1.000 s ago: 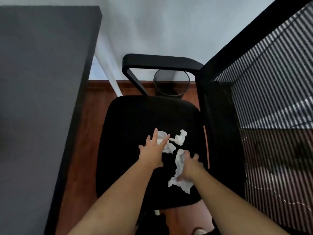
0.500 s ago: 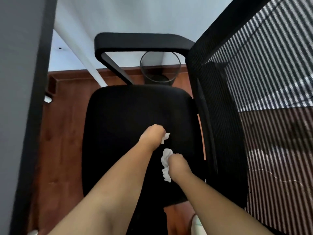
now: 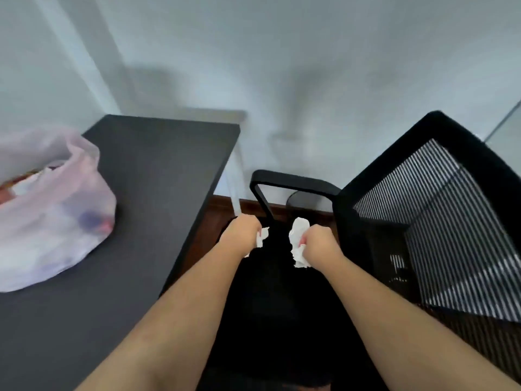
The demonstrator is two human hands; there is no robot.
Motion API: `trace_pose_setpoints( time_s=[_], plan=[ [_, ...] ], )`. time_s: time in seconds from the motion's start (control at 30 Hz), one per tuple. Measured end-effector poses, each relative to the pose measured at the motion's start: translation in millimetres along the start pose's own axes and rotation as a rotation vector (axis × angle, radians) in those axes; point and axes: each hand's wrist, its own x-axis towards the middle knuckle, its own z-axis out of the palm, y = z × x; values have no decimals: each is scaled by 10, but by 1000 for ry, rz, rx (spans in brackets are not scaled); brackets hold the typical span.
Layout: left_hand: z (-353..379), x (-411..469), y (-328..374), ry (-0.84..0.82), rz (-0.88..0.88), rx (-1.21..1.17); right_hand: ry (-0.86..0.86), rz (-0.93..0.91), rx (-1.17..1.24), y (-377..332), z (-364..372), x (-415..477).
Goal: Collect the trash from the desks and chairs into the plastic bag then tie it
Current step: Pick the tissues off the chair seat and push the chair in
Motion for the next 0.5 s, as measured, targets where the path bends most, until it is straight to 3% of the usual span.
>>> trace_pose_setpoints(
  time_s=[0.1, 0.23, 0.4, 0.5],
  plan=[
    [-232, -579, -234, 198, 69, -68, 43, -110, -97, -394, -520, -451],
    [-536, -1598, -648, 474, -23, -164, 128, -277, -155, -899, -899, -1204],
    [-751, -2471, -1138, 617, -107, -266, 291, -481, -56, -1390, -884, -1679],
    [-787, -2859, -1626, 724, -183, -301, 303, -606, -6, -1863, -748, -1908]
  ],
)
